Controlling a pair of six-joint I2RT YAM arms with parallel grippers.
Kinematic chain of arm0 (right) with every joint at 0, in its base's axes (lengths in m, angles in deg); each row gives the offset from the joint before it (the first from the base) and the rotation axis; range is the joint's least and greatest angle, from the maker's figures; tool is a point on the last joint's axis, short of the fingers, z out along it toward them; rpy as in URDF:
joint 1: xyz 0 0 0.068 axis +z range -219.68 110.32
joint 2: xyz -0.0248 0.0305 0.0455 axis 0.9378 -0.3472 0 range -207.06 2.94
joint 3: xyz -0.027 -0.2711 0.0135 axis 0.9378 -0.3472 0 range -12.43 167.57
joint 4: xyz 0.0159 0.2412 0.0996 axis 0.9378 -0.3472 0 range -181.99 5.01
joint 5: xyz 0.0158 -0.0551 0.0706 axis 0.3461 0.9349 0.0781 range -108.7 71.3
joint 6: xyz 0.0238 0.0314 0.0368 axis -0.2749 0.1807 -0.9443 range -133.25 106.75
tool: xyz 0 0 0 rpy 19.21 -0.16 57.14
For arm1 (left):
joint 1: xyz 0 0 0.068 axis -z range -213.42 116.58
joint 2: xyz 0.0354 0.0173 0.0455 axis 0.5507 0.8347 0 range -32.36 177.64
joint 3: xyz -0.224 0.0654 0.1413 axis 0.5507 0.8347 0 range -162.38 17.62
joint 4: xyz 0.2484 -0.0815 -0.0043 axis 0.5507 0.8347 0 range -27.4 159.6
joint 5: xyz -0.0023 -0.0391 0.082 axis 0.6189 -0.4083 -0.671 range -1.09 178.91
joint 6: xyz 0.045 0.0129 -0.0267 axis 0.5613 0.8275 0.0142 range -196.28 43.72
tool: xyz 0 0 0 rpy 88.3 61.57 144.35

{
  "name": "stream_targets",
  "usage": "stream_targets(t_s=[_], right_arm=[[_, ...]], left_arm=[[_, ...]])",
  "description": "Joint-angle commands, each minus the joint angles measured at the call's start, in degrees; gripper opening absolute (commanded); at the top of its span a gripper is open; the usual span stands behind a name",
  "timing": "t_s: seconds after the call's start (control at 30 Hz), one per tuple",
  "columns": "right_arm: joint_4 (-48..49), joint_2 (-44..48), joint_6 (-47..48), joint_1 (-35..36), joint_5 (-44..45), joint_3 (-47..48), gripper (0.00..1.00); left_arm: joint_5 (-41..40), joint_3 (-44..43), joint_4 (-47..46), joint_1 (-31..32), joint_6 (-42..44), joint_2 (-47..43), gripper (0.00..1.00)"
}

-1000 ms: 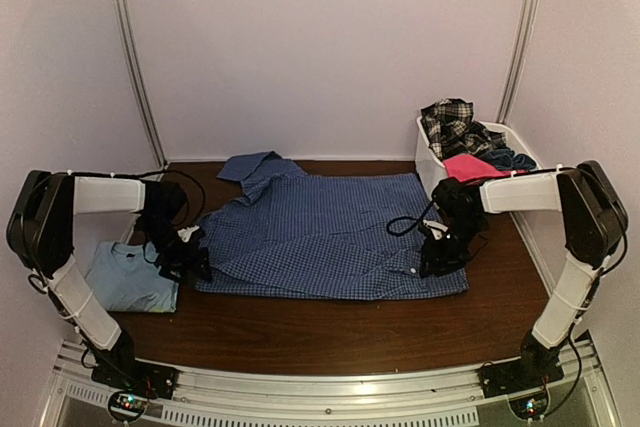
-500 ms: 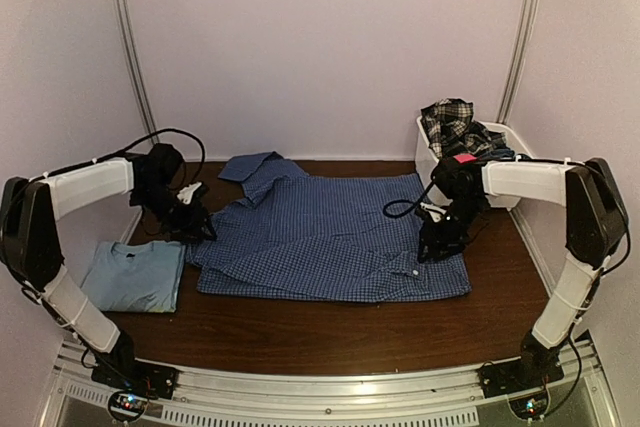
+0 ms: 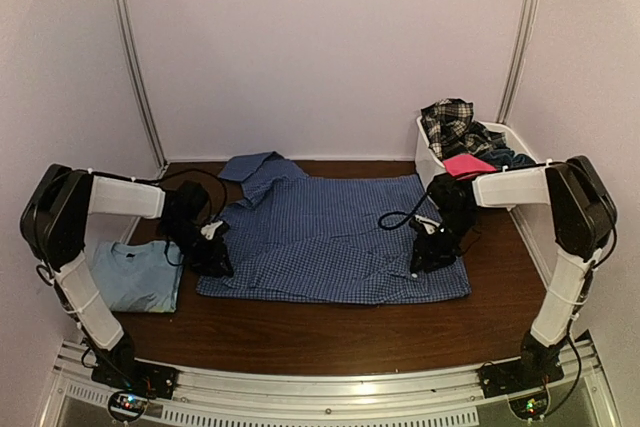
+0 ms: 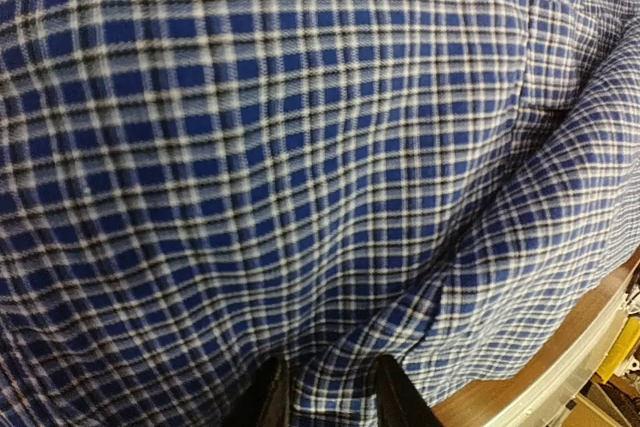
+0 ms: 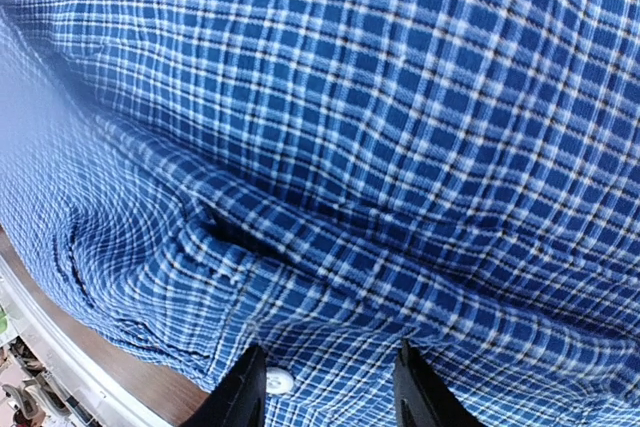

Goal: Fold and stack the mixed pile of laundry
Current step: Move the 1/3-folded shirt to the center of the board.

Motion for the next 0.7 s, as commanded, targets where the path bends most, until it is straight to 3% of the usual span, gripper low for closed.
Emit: stream_targets(t_s=[0.0,0.3,0.47,0.57,0.67], right_arm=[[-0.1,1.8,-2.1,0.8,-0.6,-6.8,0.45],[0.9,12.5,-12.4,12.4,-6.0,-21.0,0.45],[-1.2,17.5,-13.2,13.4,-5.4,-24.8,0.46],[-4.2,18.2,-11.2,11.8,-2.3,-21.5,0.49],[-4.9,17.3,-9.5,8.3,-1.1,-16.2,0.49]], left_arm=[[-1.5,6.4,-0.4,0.4,-3.1,-3.7,0.32],[0.7,18.8,4.0,1.2,-10.8,-19.3,0.32],[3.3,19.7,8.6,1.5,-12.1,-27.0,0.33],[2.1,14.0,8.6,1.6,-10.1,-30.5,0.45],[-2.7,4.6,9.4,1.6,-5.6,-27.0,0.62]])
